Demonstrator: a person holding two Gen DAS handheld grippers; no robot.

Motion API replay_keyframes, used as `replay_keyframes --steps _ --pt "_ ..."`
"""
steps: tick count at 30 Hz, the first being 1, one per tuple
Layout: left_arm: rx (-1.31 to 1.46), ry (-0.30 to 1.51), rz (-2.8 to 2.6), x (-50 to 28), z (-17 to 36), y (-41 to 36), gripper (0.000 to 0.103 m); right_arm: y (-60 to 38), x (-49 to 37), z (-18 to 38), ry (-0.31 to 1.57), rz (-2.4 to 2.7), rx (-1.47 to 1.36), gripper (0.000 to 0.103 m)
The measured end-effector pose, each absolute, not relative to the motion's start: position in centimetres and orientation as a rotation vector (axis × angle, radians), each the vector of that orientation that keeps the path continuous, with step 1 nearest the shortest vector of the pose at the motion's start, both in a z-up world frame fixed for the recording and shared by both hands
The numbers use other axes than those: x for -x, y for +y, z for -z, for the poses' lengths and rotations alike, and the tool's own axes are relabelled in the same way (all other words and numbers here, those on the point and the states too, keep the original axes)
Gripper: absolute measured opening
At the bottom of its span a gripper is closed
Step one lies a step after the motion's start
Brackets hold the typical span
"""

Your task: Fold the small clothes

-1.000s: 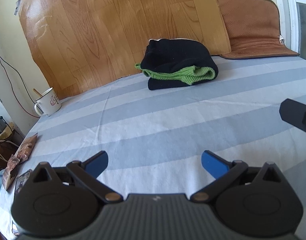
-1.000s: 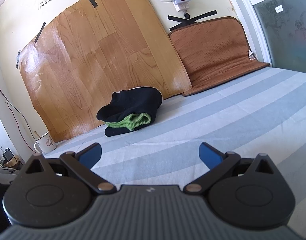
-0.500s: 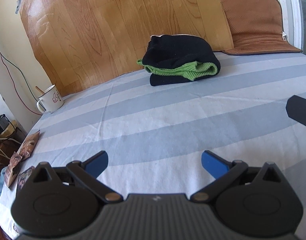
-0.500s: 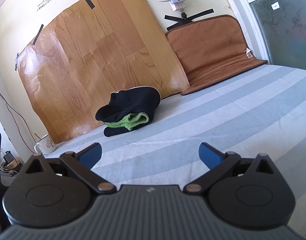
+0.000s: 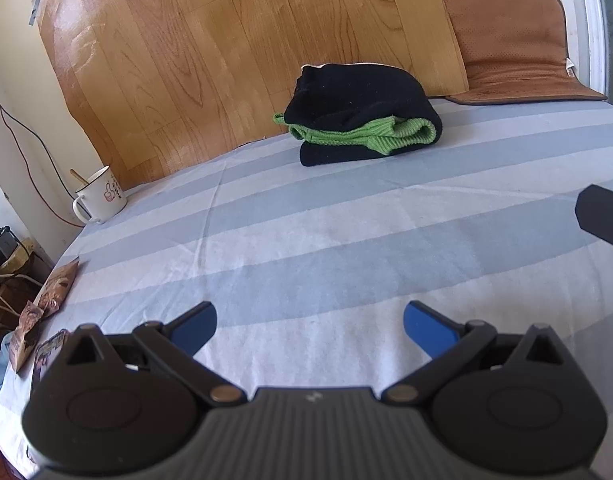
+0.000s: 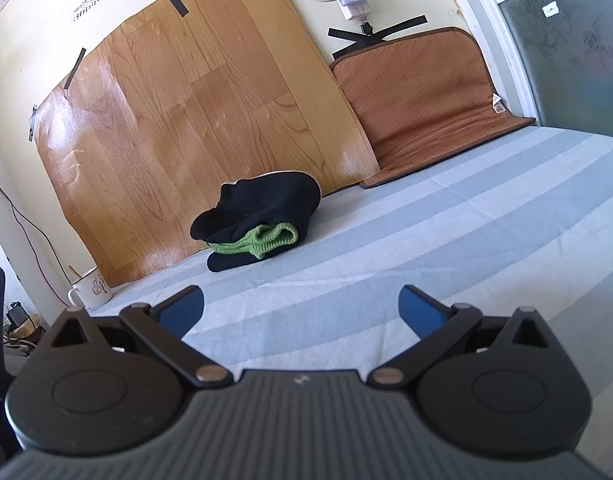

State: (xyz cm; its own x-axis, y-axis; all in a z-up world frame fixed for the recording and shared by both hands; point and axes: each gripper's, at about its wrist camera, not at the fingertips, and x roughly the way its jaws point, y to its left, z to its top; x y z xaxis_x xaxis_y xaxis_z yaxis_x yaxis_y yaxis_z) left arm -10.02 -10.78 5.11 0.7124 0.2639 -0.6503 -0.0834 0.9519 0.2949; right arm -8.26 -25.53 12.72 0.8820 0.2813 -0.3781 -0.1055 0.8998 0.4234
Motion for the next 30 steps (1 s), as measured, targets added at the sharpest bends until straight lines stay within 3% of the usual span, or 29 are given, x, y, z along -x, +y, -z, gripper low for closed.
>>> replay_keyframes --steps 30 --pt "-0.197 0.793 -0.103 7.4 -5.9 -12.2 0.103 -27.7 6.7 -13.6 0.430 -0.183 -0.404 0.103"
